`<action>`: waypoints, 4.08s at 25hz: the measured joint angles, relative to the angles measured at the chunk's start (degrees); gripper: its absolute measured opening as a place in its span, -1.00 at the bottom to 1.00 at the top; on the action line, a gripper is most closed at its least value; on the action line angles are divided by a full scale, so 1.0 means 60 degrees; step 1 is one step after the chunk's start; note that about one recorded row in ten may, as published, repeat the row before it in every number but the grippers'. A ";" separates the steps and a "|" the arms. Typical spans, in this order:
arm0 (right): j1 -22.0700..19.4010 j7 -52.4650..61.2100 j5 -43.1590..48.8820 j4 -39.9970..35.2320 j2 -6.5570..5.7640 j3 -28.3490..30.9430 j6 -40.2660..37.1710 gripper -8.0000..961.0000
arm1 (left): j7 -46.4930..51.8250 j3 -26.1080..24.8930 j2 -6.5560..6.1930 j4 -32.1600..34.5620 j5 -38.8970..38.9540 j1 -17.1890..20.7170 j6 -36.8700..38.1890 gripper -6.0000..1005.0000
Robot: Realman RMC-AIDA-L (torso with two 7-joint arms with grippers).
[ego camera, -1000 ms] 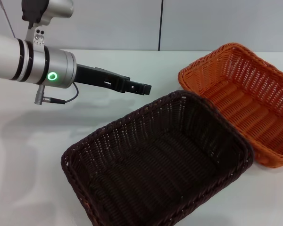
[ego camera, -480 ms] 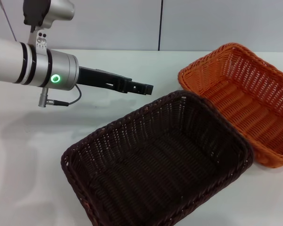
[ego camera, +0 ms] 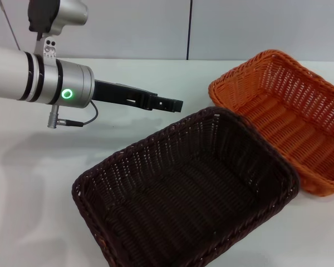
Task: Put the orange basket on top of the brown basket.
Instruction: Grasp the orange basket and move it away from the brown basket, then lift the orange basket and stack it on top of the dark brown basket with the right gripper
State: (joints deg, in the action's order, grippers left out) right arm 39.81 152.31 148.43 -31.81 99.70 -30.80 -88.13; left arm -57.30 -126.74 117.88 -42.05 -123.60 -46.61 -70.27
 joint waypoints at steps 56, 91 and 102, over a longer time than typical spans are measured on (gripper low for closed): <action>-0.2653 -0.3812 -0.7351 -0.0427 0.0984 0.1545 0.2402 -0.51 | -0.2093 -0.0752 -0.0019 0.0214 0.3281 0.1234 0.0577 0.66; -0.2965 -0.3751 -0.7485 -0.0719 0.2003 0.1073 -0.2696 -0.48 | -0.2208 -0.0629 -0.0011 0.0792 0.3418 0.0916 0.1083 0.66; -0.2212 -0.4498 -0.7161 -0.0428 0.2231 -0.0329 -0.2543 -0.45 | -0.2222 -0.0629 0.0007 0.0930 0.3428 0.0856 0.1144 0.66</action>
State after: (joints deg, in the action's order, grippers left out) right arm 26.54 125.32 105.46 -34.38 113.09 -32.78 -103.39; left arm -70.64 -130.51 117.92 -36.47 -103.03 -41.47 -63.40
